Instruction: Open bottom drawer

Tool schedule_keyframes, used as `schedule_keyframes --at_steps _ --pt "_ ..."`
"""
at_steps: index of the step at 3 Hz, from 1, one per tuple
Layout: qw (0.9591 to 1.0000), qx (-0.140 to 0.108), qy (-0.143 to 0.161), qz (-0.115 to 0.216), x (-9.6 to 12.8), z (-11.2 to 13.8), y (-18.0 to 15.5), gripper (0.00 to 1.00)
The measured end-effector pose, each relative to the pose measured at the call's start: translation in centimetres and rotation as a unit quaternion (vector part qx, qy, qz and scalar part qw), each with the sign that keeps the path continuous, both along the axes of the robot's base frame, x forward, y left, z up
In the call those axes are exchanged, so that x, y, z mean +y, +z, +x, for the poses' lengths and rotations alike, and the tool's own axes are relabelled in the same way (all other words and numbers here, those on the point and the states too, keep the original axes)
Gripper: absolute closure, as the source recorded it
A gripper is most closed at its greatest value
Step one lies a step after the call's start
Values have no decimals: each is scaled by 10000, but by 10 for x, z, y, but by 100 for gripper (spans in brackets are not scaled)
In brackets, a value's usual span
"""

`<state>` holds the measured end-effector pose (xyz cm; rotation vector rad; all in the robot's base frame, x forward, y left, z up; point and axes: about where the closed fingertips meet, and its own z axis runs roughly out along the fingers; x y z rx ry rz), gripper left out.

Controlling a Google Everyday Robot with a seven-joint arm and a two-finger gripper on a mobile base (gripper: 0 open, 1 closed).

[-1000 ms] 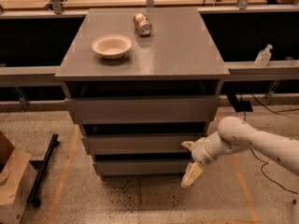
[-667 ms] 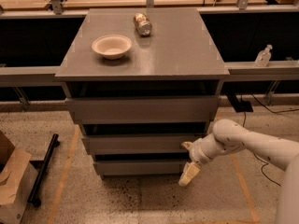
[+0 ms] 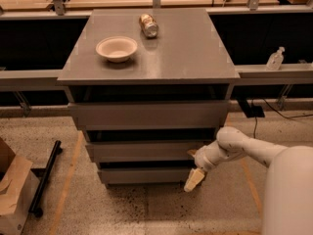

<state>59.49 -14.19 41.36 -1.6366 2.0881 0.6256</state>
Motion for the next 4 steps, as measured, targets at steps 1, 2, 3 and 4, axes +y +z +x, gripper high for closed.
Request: schedule_keyframes --at_steps 1,2,3,4 --pt "9996 127 -142 199 -3 6 -26 0" --pt "9995 153 -171 236 -3 7 -32 0" --pt "9994 259 -198 88 0 4 -43 0" --pt "9992 304 -243 -14 6 6 -68 0"
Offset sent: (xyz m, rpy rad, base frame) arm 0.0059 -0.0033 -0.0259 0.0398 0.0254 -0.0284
